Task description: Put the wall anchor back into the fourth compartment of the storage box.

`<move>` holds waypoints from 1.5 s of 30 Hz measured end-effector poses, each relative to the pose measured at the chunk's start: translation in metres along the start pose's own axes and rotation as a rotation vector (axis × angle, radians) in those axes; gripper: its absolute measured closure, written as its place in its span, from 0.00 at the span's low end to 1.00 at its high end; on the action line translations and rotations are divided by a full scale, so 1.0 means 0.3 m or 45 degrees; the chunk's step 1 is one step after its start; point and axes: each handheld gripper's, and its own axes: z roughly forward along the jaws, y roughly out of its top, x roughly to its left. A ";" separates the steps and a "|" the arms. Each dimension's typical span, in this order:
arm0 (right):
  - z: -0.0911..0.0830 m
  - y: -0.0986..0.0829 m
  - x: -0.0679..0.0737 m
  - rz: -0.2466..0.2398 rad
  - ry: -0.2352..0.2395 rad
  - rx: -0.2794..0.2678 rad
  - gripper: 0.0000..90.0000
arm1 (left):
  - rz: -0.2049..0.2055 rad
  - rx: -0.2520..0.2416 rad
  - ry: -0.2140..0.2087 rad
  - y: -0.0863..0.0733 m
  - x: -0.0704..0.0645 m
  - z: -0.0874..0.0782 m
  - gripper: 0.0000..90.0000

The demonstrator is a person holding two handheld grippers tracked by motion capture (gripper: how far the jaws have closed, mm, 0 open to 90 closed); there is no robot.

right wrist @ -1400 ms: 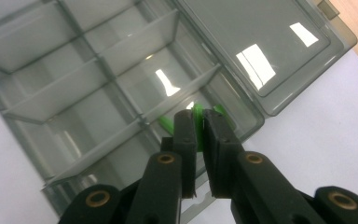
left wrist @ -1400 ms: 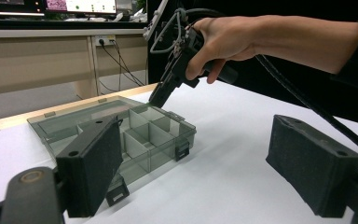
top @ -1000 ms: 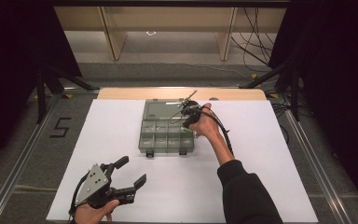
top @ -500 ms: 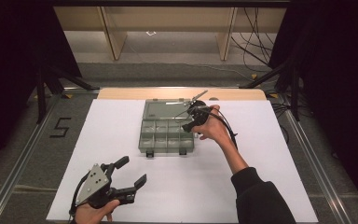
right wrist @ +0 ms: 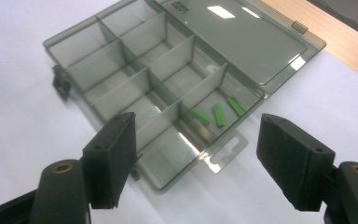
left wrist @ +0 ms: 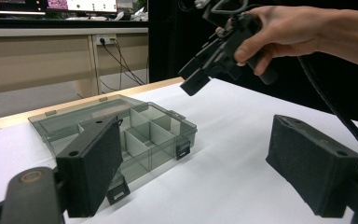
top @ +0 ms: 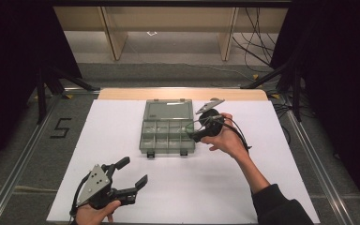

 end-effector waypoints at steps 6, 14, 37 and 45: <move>-0.041 -0.053 0.034 -0.013 0.016 -0.059 0.31 | -0.001 0.002 0.001 -0.001 0.000 0.001 0.19; -0.103 -0.122 0.076 0.015 0.036 -0.125 0.27 | 0.000 0.002 0.003 -0.001 0.000 0.001 0.19; -0.223 -0.287 0.138 0.087 0.105 -0.362 0.20 | 0.004 -0.001 0.001 0.002 -0.003 0.000 0.19; -0.241 -0.333 0.160 0.102 0.136 -0.448 0.19 | 0.005 0.000 0.000 0.002 -0.003 0.000 0.19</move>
